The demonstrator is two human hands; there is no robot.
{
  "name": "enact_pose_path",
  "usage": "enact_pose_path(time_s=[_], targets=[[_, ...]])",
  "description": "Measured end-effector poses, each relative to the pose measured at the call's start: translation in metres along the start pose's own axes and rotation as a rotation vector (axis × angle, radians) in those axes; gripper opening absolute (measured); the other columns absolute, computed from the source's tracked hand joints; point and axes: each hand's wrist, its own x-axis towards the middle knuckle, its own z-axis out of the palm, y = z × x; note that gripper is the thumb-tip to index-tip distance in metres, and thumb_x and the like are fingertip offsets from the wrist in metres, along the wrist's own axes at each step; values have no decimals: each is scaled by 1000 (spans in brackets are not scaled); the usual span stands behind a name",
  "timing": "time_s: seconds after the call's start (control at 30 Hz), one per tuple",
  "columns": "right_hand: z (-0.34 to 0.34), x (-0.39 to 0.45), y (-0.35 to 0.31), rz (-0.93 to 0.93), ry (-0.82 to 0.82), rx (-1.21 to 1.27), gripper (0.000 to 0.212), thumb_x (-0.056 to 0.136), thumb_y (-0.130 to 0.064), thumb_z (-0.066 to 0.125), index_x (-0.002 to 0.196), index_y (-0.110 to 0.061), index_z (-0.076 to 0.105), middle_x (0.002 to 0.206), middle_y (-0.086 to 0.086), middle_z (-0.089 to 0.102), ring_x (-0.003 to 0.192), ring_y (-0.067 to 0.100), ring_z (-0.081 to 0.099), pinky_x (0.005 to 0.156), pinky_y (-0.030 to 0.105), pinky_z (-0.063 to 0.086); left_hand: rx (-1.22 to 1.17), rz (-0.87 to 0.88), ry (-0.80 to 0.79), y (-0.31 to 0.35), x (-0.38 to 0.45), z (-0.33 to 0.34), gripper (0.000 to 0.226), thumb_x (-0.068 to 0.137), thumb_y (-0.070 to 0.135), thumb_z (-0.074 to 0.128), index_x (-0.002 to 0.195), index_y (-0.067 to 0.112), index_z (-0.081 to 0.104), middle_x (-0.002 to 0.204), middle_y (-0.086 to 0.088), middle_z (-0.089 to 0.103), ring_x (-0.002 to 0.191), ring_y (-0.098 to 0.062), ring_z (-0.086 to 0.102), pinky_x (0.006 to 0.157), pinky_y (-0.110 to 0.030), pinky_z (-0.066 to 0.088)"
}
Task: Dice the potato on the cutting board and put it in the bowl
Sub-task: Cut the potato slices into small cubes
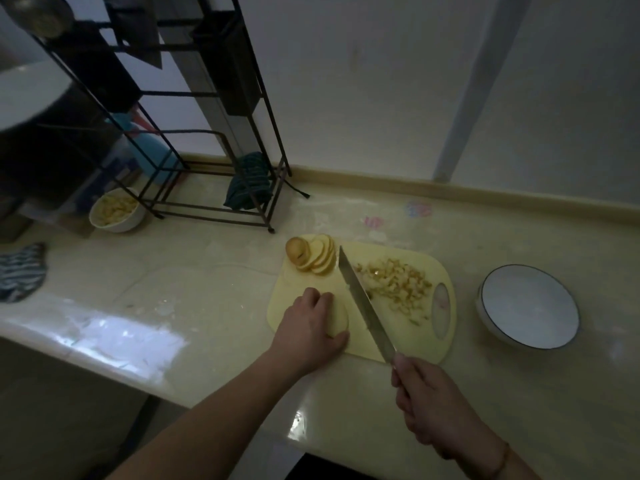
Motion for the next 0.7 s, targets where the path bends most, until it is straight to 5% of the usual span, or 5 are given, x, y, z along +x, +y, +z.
enact_pose_path(time_s=[0.27, 0.57, 0.7], targets=[[-6, 8, -7, -3, -58, -144, 41, 95, -51, 42, 74, -16, 48, 50, -6, 39, 40, 12, 31, 40, 19, 25, 162, -41, 90, 1, 2, 9, 83, 78, 82, 45, 138, 24, 46, 127, 0, 48, 112, -23, 47, 94, -38, 38], [-30, 7, -14, -70, -86, -303, 48, 91, -58, 40, 69, -15, 46, 48, -7, 39, 39, 8, 34, 41, 20, 26, 85, -48, 91, 10, -12, 15, 80, 82, 71, 58, 143, 23, 43, 131, 1, 45, 118, -22, 42, 100, -36, 37], [-45, 7, -10, 3, -132, -209, 47, 92, -57, 40, 70, -16, 45, 49, -5, 37, 40, 11, 29, 41, 19, 23, -1, -62, 177, 22, -1, 13, 80, 81, 73, 44, 141, 21, 51, 133, 0, 52, 121, -23, 44, 101, -40, 39]])
